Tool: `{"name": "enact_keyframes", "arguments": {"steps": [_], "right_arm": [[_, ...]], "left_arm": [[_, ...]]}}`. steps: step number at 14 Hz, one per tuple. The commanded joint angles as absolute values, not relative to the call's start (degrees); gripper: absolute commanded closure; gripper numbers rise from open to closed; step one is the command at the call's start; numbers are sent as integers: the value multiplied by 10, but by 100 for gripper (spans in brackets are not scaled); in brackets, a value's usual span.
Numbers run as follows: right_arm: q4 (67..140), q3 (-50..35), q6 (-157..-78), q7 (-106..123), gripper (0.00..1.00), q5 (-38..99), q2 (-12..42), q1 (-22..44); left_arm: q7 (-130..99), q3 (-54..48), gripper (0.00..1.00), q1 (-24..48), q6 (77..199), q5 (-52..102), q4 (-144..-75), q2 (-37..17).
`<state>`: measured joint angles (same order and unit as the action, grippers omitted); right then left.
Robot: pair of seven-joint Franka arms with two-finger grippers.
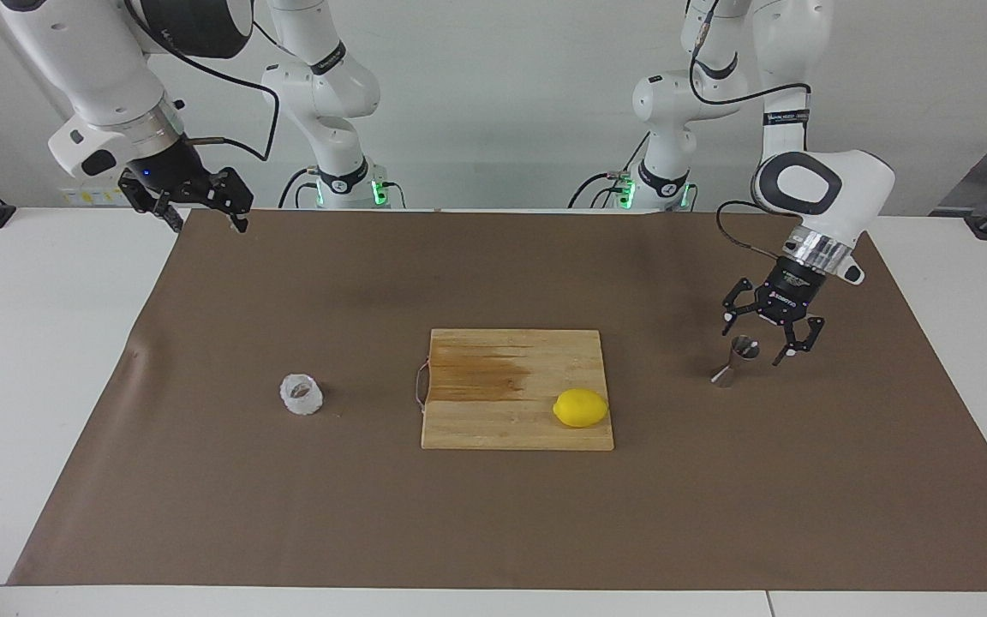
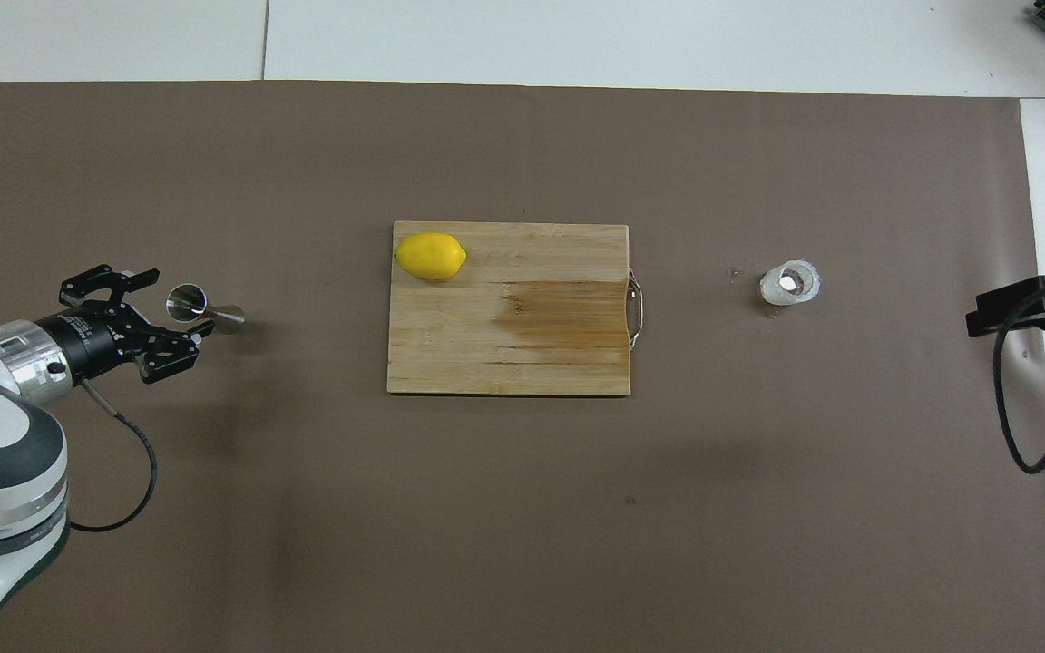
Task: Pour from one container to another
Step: 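Close the left gripper around the small metal cup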
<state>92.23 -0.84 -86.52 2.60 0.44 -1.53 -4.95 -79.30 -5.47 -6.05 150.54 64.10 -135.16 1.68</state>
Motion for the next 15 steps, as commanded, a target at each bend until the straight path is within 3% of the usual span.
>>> {"name": "enact_keyframes", "arguments": {"steps": [1,12,15], "right_arm": [[926,-12,-860,17,0,4,-23,-55],[927,-12,-860,17,0,4,-23,-55],[926,-12,-860,17,0,4,-23,-55]], "left_arm": [[-798,-52,0,-51,1528,652,-1367,25],[-798,-51,4,-20,1572,693,-1367,9],[-798,-51,10,-27,1568,693,-1367,10]]}}
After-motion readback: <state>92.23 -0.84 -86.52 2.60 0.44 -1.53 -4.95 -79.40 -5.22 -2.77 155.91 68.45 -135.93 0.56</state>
